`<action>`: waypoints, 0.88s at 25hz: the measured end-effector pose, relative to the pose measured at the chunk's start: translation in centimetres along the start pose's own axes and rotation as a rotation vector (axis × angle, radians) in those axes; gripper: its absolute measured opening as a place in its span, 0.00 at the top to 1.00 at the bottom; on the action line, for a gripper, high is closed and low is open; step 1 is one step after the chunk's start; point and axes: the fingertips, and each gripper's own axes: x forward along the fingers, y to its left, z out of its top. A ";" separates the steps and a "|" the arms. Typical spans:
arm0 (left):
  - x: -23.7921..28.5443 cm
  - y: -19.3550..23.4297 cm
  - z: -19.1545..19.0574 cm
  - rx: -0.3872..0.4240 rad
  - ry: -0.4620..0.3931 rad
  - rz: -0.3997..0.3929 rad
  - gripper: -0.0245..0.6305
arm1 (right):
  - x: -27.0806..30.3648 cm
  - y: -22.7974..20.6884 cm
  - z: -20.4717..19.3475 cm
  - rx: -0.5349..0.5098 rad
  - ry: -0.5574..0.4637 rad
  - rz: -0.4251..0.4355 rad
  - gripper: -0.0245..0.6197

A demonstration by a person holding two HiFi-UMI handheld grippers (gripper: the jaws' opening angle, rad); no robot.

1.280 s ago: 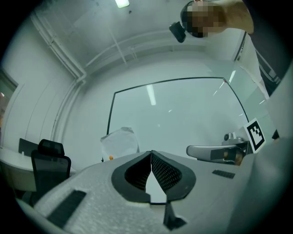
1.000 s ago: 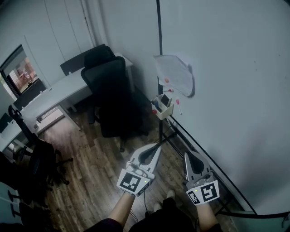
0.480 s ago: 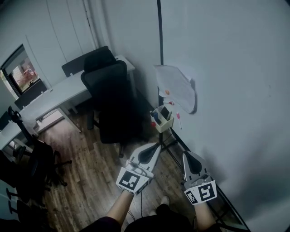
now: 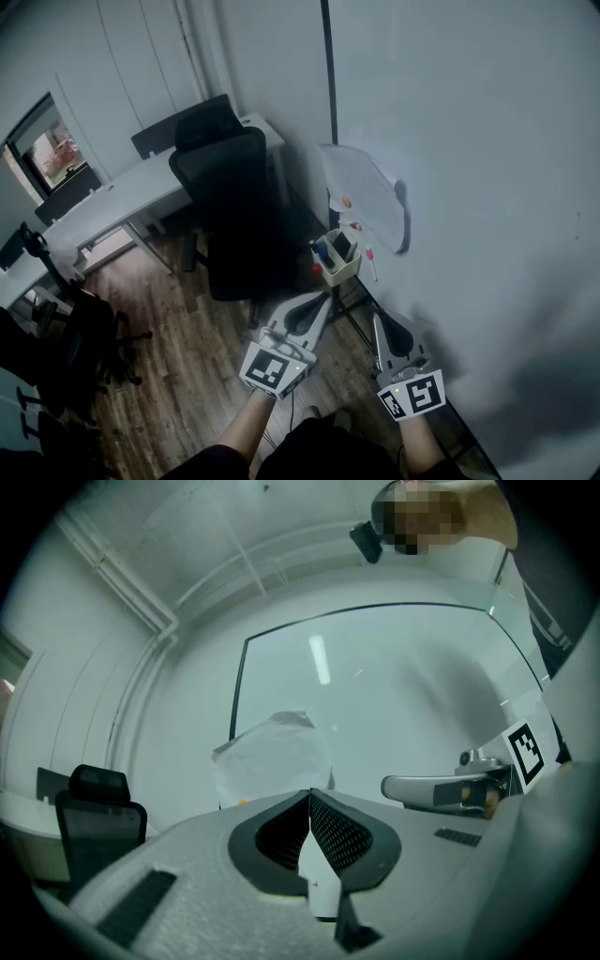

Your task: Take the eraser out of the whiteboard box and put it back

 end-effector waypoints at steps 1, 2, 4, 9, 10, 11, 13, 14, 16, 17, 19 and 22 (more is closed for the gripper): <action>0.3 0.3 -0.1 -0.002 0.000 -0.003 0.96 | 0.4 -0.2 -0.2 0.001 0.000 -0.002 0.96; 0.7 0.6 -0.3 -0.003 -0.001 -0.007 0.96 | 0.8 -0.3 -0.4 0.002 0.002 -0.004 0.96; 1.4 1.2 -0.7 0.012 -0.006 -0.020 0.96 | 1.6 -0.6 -0.8 0.001 0.007 -0.011 0.96; 3.3 3.1 -2.0 -0.002 -0.001 -0.055 0.96 | 3.9 -1.9 -2.2 0.010 0.018 -0.058 0.96; 3.7 3.6 -2.3 -0.005 0.000 -0.066 0.96 | 4.3 -2.2 -2.5 0.007 0.021 -0.069 0.96; 4.1 4.1 -2.5 -0.010 0.002 -0.076 0.96 | 4.8 -2.4 -2.7 0.003 0.023 -0.080 0.96; 4.7 5.0 -2.6 -0.022 0.004 -0.098 0.96 | 5.8 -2.8 -3.1 -0.003 0.028 -0.103 0.96; 5.0 5.5 -2.8 -0.023 0.003 -0.111 0.96 | 6.3 -3.0 -3.4 -0.006 0.031 -0.114 0.96; 5.7 6.5 -3.4 -0.025 0.004 -0.135 0.96 | 7.3 -3.4 -4.4 -0.013 0.043 -0.134 0.96; 6.1 7.0 -3.8 -0.030 0.002 -0.143 0.96 | 7.9 -3.6 -4.9 -0.016 0.048 -0.141 0.96; 6.9 8.1 -4.6 -0.035 0.001 -0.155 0.96 | 8.9 -3.9 -5.7 -0.018 0.056 -0.151 0.96; 7.9 9.2 -5.8 -0.049 0.022 -0.168 0.96 | 10.2 -4.2 -7.0 -0.010 0.073 -0.158 0.96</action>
